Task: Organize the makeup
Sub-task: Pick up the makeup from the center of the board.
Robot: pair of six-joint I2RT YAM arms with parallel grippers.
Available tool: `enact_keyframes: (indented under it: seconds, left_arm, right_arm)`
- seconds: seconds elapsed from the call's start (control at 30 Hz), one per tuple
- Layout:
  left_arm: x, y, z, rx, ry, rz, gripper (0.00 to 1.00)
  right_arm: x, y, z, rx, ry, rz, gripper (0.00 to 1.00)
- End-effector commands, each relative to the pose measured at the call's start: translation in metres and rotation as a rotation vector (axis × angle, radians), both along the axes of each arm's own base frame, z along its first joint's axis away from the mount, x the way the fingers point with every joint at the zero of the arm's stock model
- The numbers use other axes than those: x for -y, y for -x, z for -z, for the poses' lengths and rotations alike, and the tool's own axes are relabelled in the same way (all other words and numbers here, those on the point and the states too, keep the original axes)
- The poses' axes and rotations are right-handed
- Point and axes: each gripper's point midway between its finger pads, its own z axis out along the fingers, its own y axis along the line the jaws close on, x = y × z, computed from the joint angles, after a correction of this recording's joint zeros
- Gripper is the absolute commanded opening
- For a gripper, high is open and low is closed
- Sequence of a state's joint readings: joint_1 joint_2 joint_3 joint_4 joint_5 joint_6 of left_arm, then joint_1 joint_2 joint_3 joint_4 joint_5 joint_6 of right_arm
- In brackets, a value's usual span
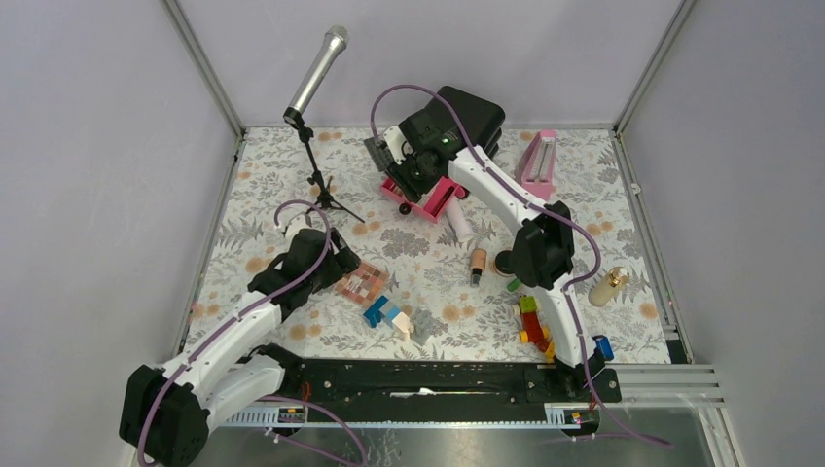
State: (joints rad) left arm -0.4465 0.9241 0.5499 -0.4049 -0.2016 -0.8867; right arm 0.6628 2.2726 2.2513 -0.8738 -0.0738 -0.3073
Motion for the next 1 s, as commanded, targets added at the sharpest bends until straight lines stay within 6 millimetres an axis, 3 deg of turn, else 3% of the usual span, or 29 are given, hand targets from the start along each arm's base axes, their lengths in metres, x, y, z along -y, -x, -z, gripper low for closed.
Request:
enact_keyframes:
  seconds: [0.0,0.17,0.3,0.6,0.8,0.97]
  left_arm:
    - [-0.009,-0.001,-0.014,0.026,-0.017,-0.035,0.83]
    - [-0.021,0.021,0.000,-0.035,-0.027,-0.079,0.89]
    - [-0.019,0.038,0.006,-0.053,0.029,-0.074,0.89]
    - [0.005,0.052,0.043,-0.129,0.144,-0.026,0.91]
    - [0.011,0.046,0.053,-0.109,0.174,-0.049,0.87]
    - [0.015,0.041,0.061,-0.106,0.189,-0.059,0.80]
  right_arm:
    - [-0.017,0.031,-0.051,-0.010,-0.146,-0.009,0.57]
    - [-0.052,0.084,-0.027,-0.062,-0.159,-0.081,0.61]
    - [-0.068,0.113,0.003,-0.170,-0.224,-0.070,0.67]
    - [-0.085,0.129,0.055,-0.323,-0.281,-0.026,0.80]
    - [-0.090,0.123,0.085,-0.340,-0.275,0.026,0.80]
    - [-0.094,0.125,0.101,-0.378,-0.269,0.026,0.75]
